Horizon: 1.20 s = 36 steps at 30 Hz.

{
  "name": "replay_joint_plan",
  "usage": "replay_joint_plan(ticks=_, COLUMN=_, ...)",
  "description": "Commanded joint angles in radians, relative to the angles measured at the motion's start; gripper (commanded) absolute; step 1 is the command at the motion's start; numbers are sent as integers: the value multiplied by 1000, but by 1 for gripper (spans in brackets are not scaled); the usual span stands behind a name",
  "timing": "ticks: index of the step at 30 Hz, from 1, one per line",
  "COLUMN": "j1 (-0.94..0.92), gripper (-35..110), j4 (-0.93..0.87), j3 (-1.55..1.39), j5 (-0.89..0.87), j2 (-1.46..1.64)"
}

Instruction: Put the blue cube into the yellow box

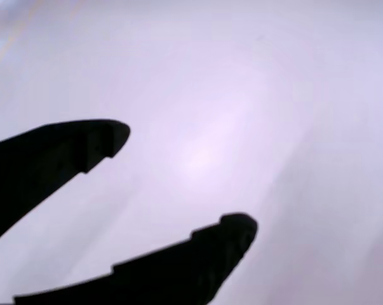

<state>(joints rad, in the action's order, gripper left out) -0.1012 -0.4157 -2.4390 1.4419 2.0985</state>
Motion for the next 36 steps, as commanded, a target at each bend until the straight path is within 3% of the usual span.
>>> replay_joint_plan(ticks=1, j1=-86, gripper=43, j4=61, j3=238, j5=-8, j2=-98)
replay_joint_plan(ticks=14, j1=-212, gripper=51, j4=259, j3=591, j5=21, j2=-600)
replay_joint_plan(ticks=36, j1=-201, gripper=53, j4=371, j3=833, j5=11, j2=-916)
